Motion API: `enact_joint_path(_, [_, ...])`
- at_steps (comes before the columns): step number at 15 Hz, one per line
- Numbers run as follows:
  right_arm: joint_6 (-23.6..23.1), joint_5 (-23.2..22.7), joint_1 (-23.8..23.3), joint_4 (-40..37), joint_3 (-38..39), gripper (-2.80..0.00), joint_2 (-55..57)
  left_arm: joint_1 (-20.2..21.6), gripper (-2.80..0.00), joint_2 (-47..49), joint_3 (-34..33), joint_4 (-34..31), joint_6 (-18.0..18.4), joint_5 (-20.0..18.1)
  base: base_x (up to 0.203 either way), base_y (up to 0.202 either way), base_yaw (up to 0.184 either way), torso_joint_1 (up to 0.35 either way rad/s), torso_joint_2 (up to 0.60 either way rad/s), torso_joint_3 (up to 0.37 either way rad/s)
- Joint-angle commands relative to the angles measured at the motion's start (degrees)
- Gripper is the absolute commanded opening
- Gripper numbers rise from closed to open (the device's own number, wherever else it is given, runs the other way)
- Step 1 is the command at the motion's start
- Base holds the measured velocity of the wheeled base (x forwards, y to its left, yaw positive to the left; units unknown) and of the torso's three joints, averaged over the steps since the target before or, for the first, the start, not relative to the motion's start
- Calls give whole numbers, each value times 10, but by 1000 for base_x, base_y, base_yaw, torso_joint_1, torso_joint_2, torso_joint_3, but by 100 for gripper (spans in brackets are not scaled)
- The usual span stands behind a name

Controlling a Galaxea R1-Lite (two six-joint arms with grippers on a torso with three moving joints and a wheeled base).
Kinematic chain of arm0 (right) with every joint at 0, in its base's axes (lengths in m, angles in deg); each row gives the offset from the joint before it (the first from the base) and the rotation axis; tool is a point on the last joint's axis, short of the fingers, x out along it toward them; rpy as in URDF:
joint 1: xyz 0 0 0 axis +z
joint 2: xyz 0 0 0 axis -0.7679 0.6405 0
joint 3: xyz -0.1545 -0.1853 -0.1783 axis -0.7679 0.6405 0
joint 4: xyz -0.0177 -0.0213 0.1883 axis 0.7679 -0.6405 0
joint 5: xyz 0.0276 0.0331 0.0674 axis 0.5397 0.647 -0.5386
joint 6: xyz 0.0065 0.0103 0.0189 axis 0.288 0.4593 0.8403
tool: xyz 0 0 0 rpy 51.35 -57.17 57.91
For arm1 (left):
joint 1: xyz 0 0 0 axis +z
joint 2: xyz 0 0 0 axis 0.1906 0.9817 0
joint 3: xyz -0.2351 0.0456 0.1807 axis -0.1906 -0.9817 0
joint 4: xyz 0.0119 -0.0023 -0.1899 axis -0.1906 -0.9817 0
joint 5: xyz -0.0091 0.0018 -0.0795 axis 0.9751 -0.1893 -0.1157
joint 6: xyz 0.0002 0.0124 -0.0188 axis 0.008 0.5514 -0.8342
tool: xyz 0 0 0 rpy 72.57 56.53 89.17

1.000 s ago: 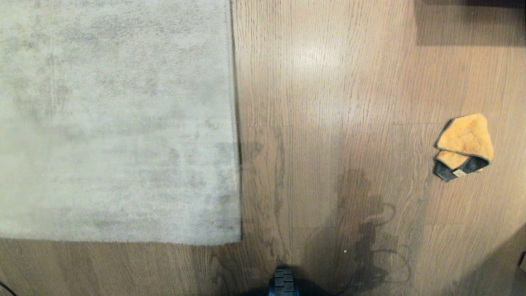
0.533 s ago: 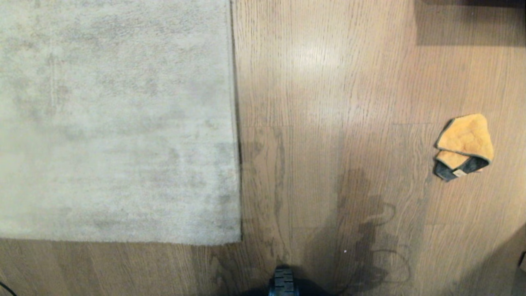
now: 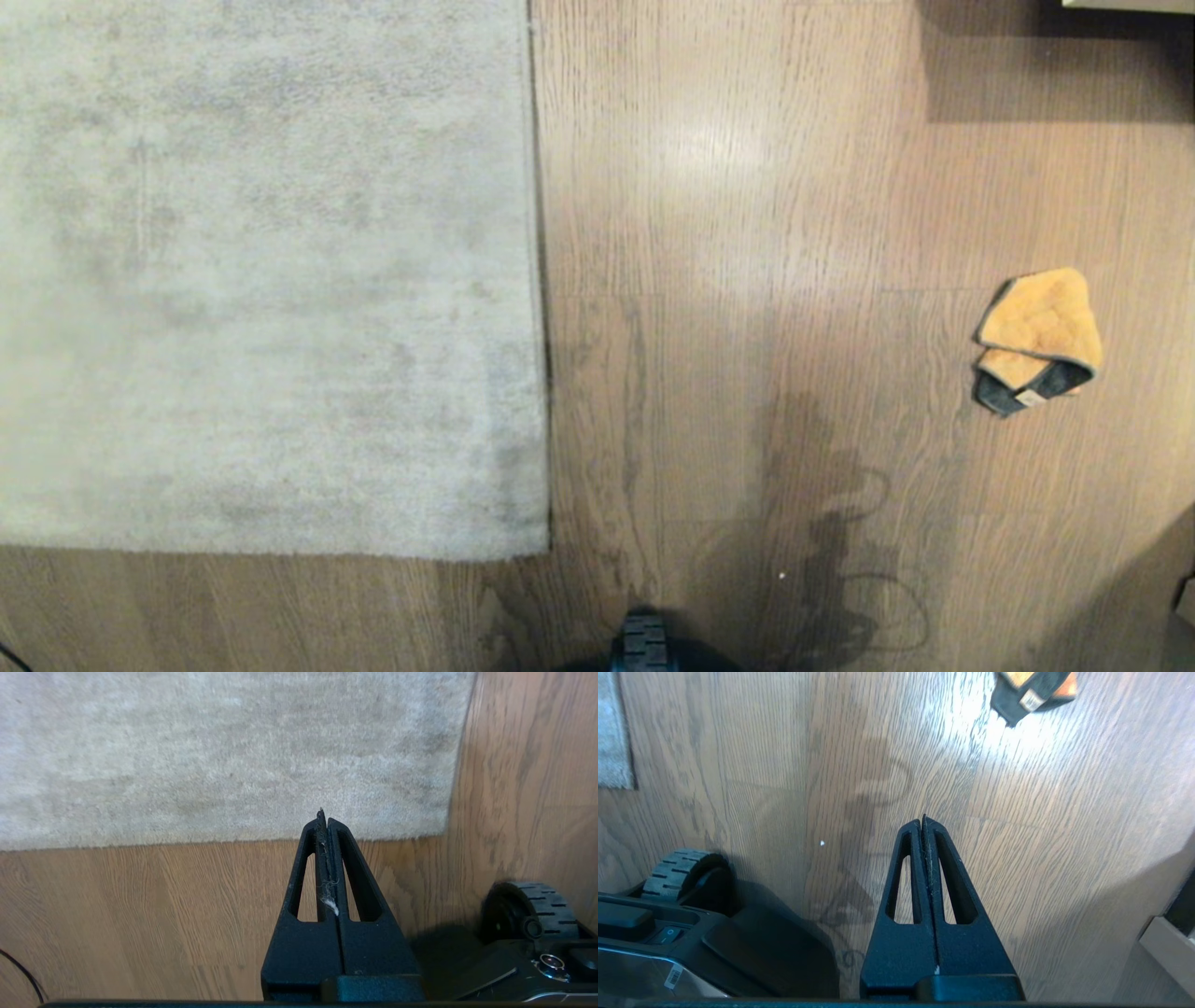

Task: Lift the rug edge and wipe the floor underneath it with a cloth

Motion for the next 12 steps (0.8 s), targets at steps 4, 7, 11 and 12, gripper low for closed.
enact_joint_path(4, [-1,-1,0,0,0,-280,1,0,-280,0,0,0,0,0,0,0,0,2,0,196])
enact_joint_path(7, [-1,-1,1,0,0,-280,1,0,-280,0,0,0,0,0,0,0,0,1,1,203])
enact_joint_path(11, [-1,-1,0,0,0,-280,1,0,-280,0,0,0,0,0,0,0,0,3,-1,201])
enact_joint_path(12, [-1,-1,0,0,0,-280,1,0,-280,0,0,0,0,0,0,0,0,3,2,202])
